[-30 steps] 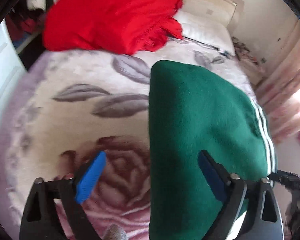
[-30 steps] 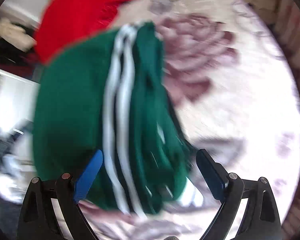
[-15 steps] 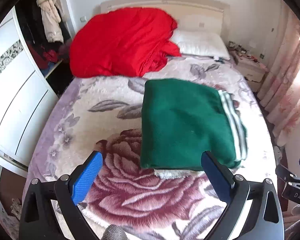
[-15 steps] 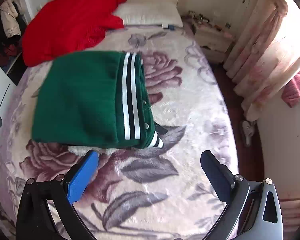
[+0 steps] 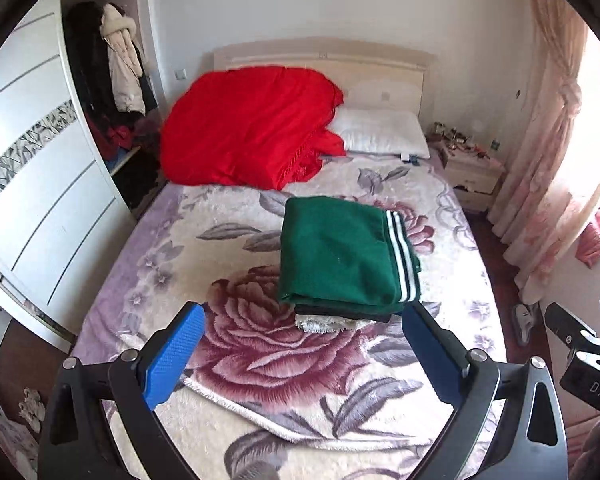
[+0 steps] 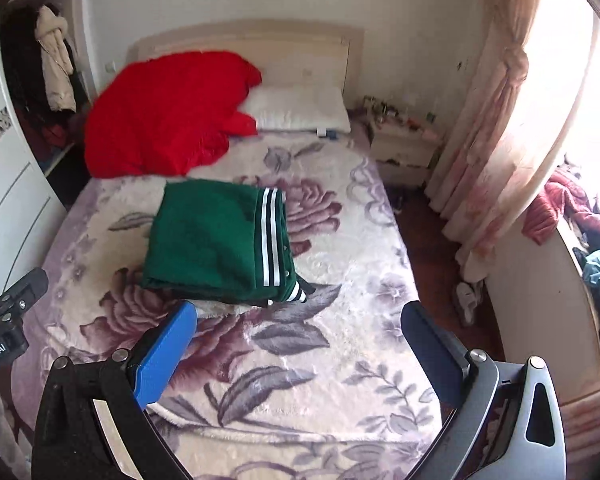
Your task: Fold large clothes
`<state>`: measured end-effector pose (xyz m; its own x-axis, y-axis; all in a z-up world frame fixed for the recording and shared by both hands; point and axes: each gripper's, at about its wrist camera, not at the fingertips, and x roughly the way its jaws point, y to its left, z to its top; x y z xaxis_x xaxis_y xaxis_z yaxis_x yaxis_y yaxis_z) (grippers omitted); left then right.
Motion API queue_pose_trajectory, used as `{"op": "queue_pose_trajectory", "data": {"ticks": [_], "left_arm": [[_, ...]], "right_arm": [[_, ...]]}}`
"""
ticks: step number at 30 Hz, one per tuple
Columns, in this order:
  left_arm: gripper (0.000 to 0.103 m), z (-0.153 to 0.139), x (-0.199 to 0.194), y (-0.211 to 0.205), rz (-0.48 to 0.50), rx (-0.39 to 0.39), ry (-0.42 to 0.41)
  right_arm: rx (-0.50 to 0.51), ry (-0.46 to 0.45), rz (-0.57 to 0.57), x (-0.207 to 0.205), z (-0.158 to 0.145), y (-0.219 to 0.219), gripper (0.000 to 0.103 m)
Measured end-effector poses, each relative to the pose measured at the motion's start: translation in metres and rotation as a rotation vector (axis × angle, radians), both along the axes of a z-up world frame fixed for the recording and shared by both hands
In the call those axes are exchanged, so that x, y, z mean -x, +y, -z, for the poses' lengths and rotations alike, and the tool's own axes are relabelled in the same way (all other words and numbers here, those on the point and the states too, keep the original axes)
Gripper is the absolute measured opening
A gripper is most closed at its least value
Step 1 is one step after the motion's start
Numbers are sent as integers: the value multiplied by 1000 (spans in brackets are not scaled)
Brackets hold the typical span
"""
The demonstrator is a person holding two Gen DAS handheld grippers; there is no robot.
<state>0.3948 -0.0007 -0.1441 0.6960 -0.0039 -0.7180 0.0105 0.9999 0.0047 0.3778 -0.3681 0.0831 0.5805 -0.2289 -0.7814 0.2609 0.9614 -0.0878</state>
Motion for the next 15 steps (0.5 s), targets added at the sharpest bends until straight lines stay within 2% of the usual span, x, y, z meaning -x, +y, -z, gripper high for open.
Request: {"op": "queue_pose_trajectory", "data": {"ticks": [9,15], "left_arm": [[101,-59,74,2,-9,17,-72],[101,-83,107,2,-8,13,-107]], "right_arm": [[-17,-91,-26,99,-83,16,103],[-24,-157,-32,149,-127,21,103]]}}
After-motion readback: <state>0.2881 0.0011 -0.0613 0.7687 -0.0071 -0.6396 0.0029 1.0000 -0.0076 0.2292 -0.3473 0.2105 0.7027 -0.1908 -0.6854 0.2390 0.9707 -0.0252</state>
